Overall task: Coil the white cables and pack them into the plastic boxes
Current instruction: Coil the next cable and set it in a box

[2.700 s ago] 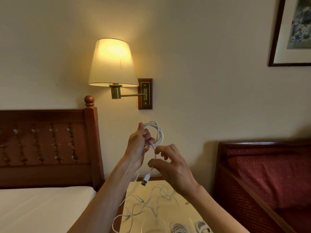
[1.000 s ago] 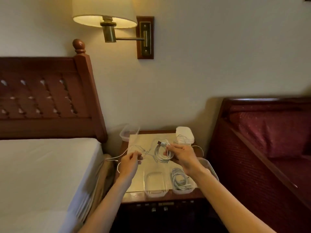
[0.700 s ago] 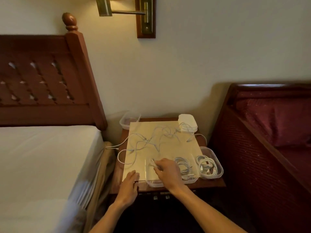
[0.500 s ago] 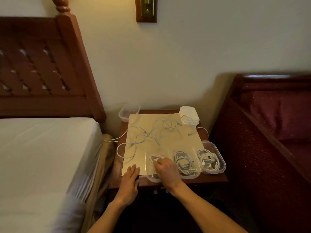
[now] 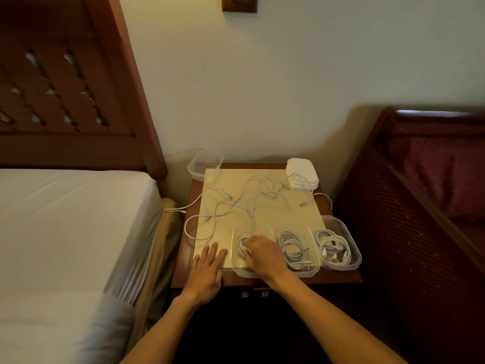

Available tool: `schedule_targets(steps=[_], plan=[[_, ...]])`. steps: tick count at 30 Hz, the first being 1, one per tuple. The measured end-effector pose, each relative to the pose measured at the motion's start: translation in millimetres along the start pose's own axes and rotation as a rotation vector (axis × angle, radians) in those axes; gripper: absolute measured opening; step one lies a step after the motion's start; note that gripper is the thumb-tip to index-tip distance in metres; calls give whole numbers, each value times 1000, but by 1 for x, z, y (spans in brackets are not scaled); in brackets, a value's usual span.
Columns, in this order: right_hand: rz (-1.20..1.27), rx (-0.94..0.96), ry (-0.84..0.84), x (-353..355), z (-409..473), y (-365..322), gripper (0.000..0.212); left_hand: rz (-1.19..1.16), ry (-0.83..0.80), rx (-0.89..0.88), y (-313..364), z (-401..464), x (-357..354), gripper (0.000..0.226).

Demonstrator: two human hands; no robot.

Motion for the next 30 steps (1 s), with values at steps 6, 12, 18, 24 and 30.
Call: schedule_targets(steps=[6,12,18,24,30], plan=[[204,-104,259,24,37,18,22,128,-103,24,4,2,-2,114],[172,-115,95,29,90,21,33,165,-156,64,6,2,-1,61],[375,-155,176,66,119,31,18,127,-189,32,1,2,-1,78],[428,-21,241,170,143,35,9,-152,319,85,30,16,121,23],[346,141,351,251,133,13,12,-443,790,-199,126,38,284,35]])
Point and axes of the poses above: each hand's wrist, its own z-axis towards the middle knuckle, its own x-axis out of the back of the hand, y = z × x, the point moved 3 cm from there along z, towards the middle knuckle, and after that the axes turned 2 degrees about -y, right-handed, at the moved point
